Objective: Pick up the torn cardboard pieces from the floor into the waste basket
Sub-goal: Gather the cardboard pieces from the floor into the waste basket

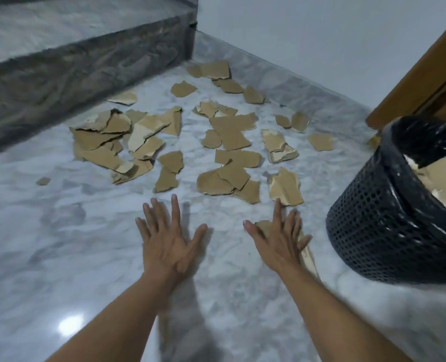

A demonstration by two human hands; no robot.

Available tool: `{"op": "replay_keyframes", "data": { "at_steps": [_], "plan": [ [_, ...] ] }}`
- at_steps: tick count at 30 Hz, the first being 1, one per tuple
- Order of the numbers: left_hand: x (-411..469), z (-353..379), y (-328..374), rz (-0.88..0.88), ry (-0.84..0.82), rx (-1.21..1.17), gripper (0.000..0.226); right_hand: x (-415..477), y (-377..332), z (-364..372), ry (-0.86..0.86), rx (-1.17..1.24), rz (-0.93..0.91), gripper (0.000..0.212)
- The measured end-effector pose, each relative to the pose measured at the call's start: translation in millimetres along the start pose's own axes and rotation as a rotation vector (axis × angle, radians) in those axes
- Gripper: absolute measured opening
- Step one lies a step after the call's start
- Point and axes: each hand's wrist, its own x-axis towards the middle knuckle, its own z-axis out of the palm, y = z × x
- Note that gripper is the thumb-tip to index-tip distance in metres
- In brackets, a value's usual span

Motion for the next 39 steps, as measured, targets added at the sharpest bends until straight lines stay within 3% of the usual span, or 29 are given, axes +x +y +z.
{"op": "replay_keyframes", "data": {
  "at_steps": [6,10,12,17,20,25,28,31,33,35,39],
  "plan": [
    [77,-44,-63,-0.113,0.063,-0.114,0.112,60,-39,-18,-0.079,0.010,0.058,0.115],
    [145,-75,-98,-0.137,0.173,-0.185,0.123,96,-69,-2,-0.047,-0.103,-0.073,0.115],
    [177,-87,-109,-0.141,0.208,-0.104,0.121,117,-89,4,-0.061,-0.189,-0.166,0.120],
    [224,-88,-104,-0.234,-0.024,0.117,0.119,156,-141,13,-0.161,-0.274,-0.300,0.122],
    [231,-80,-83,-0.202,0.027,0.104,0.115,169,-159,19,-0.150,-0.201,-0.383,0.110],
    [236,-66,-62,-0.178,0.204,-0.018,0.096,178,-158,19,-0.065,0.057,-0.456,0.066],
    [250,-65,-52,-0.288,0.389,-0.137,0.103,185,-163,13,0.130,0.220,-0.303,0.086],
    [266,-63,-41,-0.421,0.293,-0.118,0.134,194,-170,18,0.114,0.004,-0.148,0.127],
    [272,-62,-39,-0.458,0.187,0.009,0.142,191,-180,28,0.036,-0.110,-0.219,0.130],
    [276,-67,-35,-0.474,0.174,0.055,0.143,187,-185,33,0.064,-0.142,-0.266,0.125],
    [273,-79,-23,-0.523,0.140,-0.061,0.137,178,-188,21,0.073,-0.115,-0.285,0.125]
  ]
}}
